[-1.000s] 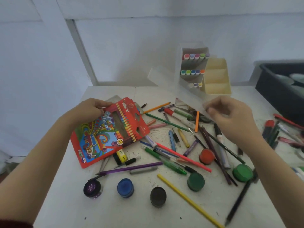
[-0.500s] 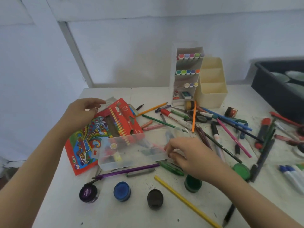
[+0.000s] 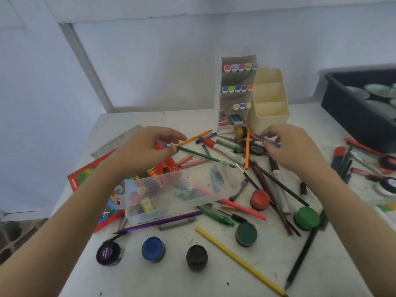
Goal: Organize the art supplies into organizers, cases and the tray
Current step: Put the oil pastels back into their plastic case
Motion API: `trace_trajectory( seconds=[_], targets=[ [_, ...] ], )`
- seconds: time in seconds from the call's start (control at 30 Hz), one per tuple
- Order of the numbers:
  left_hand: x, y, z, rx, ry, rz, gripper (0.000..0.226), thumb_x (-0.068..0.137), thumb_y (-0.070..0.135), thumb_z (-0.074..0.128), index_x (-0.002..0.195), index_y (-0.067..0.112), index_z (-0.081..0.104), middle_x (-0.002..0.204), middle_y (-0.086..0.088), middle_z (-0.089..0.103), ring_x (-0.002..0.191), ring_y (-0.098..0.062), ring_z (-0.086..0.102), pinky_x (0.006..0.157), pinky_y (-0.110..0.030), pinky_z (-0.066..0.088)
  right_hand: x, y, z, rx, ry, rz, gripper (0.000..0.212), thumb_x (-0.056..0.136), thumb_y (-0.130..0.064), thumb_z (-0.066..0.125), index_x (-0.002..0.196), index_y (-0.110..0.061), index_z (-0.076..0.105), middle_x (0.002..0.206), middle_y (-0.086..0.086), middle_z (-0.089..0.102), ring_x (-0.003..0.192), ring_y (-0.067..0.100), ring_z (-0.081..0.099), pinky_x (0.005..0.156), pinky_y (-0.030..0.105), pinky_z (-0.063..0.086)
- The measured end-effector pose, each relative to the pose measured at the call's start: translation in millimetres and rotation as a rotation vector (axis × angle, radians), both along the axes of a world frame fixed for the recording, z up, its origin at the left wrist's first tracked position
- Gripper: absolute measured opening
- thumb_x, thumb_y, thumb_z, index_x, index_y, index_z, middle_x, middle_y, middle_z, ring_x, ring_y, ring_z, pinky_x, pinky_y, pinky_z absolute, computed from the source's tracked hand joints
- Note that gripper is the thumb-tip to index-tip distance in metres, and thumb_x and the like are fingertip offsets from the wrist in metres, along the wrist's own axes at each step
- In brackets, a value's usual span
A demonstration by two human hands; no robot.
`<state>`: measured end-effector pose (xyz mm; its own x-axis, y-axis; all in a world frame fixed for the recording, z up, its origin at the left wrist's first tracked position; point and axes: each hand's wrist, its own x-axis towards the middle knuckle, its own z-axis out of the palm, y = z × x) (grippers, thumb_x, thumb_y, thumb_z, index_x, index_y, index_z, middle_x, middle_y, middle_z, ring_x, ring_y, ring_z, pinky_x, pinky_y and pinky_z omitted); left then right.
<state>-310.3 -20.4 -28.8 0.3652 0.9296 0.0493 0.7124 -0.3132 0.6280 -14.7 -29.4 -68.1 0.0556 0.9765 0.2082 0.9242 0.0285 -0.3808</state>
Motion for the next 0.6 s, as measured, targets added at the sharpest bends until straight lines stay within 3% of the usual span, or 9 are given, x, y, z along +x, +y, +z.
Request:
trace_trajectory(
  seconds=[0.1, 0.3, 0.4, 0.5, 0.6],
  targets=[
    [16.6, 3.8, -4.4, -0.008, 0.009, -0.064, 0.029, 0.090, 0.016, 0.059, 0.103, 0.041, 0.062, 0.097, 0.023, 0.062, 0.093, 0.011, 0.054, 0.080, -0.011, 0.040, 22.9, 23.1, -16.2, -0.069, -0.091, -0.118, 0.031, 0.089, -0.022, 0.055, 0.119, -0.014, 0.060, 0.113, 0.008, 0.061, 0.104, 0.024, 0.054, 0.086, 0.036, 0.044],
    [43.6, 7.5, -22.6, -0.059, 0.086, -0.209, 0.027, 0.091, 0.021, 0.058, 0.112, 0.037, 0.062, 0.104, 0.017, 0.064, 0.093, 0.015, 0.052, 0.075, -0.001, 0.037, 33.0, 29.6, -36.5, -0.104, -0.093, -0.098, 0.020, 0.088, -0.025, 0.060, 0.100, -0.011, 0.067, 0.087, 0.004, 0.055, 0.082, 0.019, 0.050, 0.069, 0.031, 0.041],
    [54.3, 6.0, -31.1, -0.100, 0.079, -0.231, 0.027, 0.090, 0.022, 0.058, 0.111, 0.038, 0.062, 0.107, 0.015, 0.065, 0.099, 0.006, 0.055, 0.084, -0.010, 0.039, 36.9, 25.3, -40.0, -0.072, -0.026, -0.115, 0.017, 0.087, -0.024, 0.062, 0.097, -0.012, 0.067, 0.088, 0.001, 0.058, 0.082, 0.017, 0.052, 0.069, 0.031, 0.043],
    [61.8, 1.9, -36.2, -0.126, 0.091, -0.242, 0.028, 0.091, 0.018, 0.058, 0.115, 0.033, 0.063, 0.109, 0.012, 0.064, 0.102, 0.001, 0.056, 0.083, -0.004, 0.038, 44.9, 16.4, -32.3, 0.057, 0.264, -0.175, 0.010, 0.085, -0.020, 0.066, 0.091, -0.013, 0.062, 0.086, -0.001, 0.059, 0.080, 0.015, 0.053, 0.070, 0.027, 0.040],
    [68.0, -0.6, -38.7, -0.128, 0.085, -0.245, 0.028, 0.091, 0.016, 0.057, 0.114, 0.031, 0.064, 0.107, 0.013, 0.063, 0.097, 0.008, 0.053, 0.078, 0.006, 0.033, 59.2, 5.4, -21.0, 0.121, 0.735, -0.276, 0.010, 0.087, -0.018, 0.066, 0.088, -0.019, 0.056, 0.091, 0.000, 0.064, 0.085, 0.014, 0.062, 0.076, 0.027, 0.049]
  ],
)
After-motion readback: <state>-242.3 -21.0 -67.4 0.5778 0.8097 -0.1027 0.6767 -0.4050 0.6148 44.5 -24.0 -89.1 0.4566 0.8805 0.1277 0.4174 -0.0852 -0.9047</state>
